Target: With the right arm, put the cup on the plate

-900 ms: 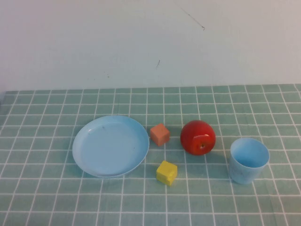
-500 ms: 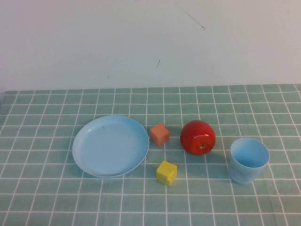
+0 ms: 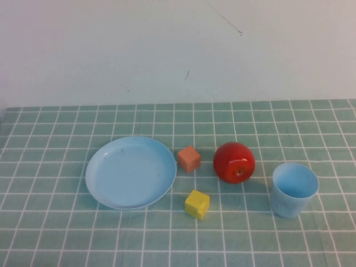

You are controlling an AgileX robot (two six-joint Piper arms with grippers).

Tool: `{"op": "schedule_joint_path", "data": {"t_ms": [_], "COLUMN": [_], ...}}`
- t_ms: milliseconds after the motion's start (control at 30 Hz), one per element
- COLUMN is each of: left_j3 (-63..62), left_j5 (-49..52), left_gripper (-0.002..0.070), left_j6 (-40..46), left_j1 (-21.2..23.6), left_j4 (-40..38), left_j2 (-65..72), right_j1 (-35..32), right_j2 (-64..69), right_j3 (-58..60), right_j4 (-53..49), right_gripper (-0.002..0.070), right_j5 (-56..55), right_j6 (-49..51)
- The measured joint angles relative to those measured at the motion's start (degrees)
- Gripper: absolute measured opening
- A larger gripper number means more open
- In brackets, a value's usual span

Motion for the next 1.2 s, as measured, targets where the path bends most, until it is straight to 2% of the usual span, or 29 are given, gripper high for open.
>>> {"op": "schedule_joint_path", "data": {"t_ms": [400,733,967,1200], "left_j3": [0.0,0.0,0.0,0.0], "left_j5": [0.0,0.0,0.0,0.0], "left_gripper": [-0.0002,-0.0003,-0.0002,-0.0002], "left_j6": [0.0,0.13,0.13,0.13], "left_j1": [0.0,0.0,0.0,0.0], "left_j4": [0.0,0.0,0.0,0.0], "left_j2": [0.0,0.0,0.0,0.0], "right_j1": [0.0,0.0,0.0,0.0], "right_j2": [0.7,17.05,23.44,23.89], "right_j3": [-19.09,-40.82,-42.95,-42.95], "right_j4": [2.72,6.07,11.15,12.09], "right_gripper": [-0.0002,-0.0002,-0.0002,-0.0002], "right_j5": [-0.25,7.08,10.45,22.34], "right_j6": [0.23,0.48,0.87,1.06]}}
